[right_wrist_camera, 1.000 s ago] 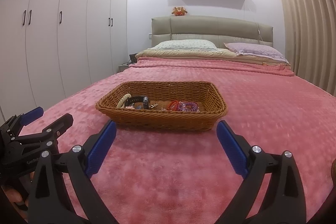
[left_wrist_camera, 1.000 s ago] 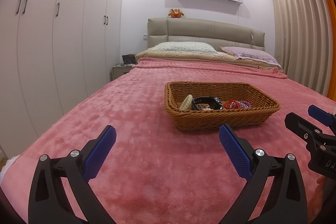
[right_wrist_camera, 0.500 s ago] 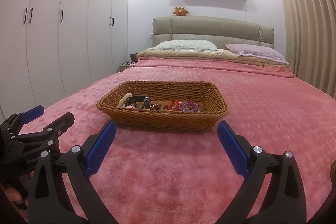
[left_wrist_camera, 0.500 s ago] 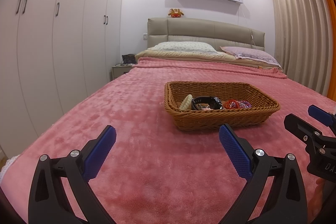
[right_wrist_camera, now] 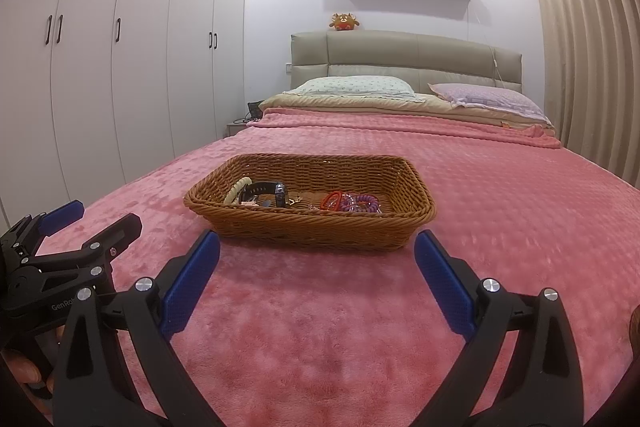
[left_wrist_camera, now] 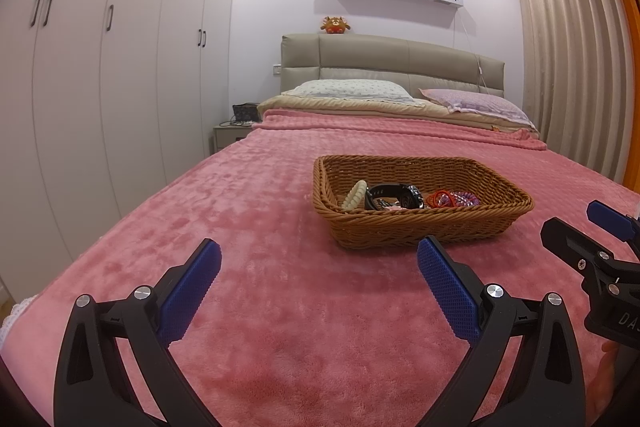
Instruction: Organize jewelry
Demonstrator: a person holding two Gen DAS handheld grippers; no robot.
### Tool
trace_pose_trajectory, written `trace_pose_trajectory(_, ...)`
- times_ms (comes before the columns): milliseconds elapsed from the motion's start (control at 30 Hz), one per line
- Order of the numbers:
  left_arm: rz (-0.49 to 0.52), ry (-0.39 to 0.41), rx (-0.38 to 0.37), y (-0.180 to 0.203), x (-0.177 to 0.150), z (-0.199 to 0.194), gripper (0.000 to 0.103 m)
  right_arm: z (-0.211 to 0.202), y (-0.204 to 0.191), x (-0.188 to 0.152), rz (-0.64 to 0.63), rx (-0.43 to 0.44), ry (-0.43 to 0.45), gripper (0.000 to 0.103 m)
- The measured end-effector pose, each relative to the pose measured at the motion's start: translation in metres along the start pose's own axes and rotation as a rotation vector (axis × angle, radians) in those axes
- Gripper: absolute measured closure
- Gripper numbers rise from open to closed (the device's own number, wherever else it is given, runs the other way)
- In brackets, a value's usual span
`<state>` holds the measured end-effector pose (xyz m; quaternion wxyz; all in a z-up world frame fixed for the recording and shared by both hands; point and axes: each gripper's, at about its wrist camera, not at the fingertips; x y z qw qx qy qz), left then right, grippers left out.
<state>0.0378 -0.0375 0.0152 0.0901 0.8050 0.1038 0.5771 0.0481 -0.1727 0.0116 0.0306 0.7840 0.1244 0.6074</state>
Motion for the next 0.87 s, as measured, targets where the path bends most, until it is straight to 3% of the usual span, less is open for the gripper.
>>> trace_pose_trajectory(867, -0.032, -0.033, -0.007, -0.0041, -0.0006, 0.0026, 0.007, 0.0007, -0.0009, 0.0007, 0.0, 0.0, -0.002, 0.009)
Point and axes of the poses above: each gripper's, at about its wrist camera, not at the fingertips, and z roughly the way its jaws point, y to its right, x to its top, and after that the axes turned 15 degrees about -z, right-handed
